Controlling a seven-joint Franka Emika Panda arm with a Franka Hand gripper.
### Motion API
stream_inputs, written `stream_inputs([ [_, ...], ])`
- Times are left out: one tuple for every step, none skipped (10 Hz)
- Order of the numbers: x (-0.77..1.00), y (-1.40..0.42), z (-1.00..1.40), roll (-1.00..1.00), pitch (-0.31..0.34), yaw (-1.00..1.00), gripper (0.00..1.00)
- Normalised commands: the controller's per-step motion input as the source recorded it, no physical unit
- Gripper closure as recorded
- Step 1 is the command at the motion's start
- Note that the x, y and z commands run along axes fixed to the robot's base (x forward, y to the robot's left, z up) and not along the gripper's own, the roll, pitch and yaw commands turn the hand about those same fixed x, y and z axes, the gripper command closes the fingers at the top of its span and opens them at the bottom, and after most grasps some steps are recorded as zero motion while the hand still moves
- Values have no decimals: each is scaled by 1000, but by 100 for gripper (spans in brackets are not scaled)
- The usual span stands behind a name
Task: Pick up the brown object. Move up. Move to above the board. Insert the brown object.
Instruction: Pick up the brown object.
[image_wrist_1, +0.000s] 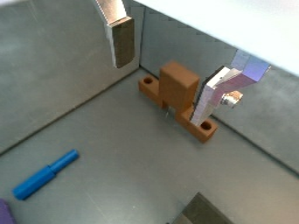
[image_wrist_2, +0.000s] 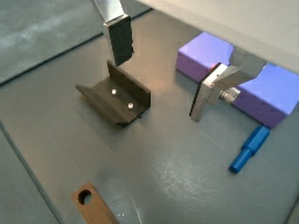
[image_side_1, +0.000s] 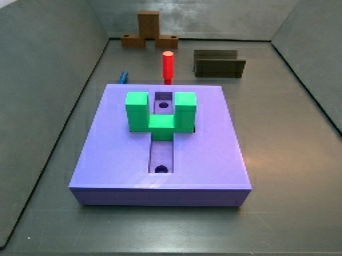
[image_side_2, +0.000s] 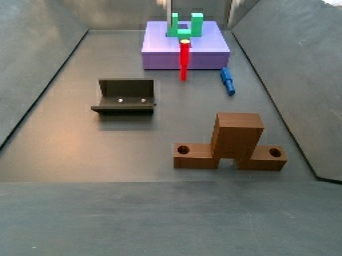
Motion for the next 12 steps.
stream_inputs([
  [26,60,-20,0,0,0,0],
  [0,626,-89,-83,0,-69,0],
  [-3,734,-94,-39,0,-243,0],
  [-137,677,-69,0,-14,-311,0],
  [-163,711,-60,0,-21,-271,0],
  [-163,723,-54,0,-27,-254,0],
  [-177,749,-71,-36,-26,-197,0],
  [-157,760,-129,-69,-34,-163,0],
  [-131,614,-237,-21,-50,-149,0],
  [-286,463,-457,0,-104,-146,0],
  [-351,271,-534,79,-94,-180,0],
  [-169,63,-403,90,-7,-174,0],
])
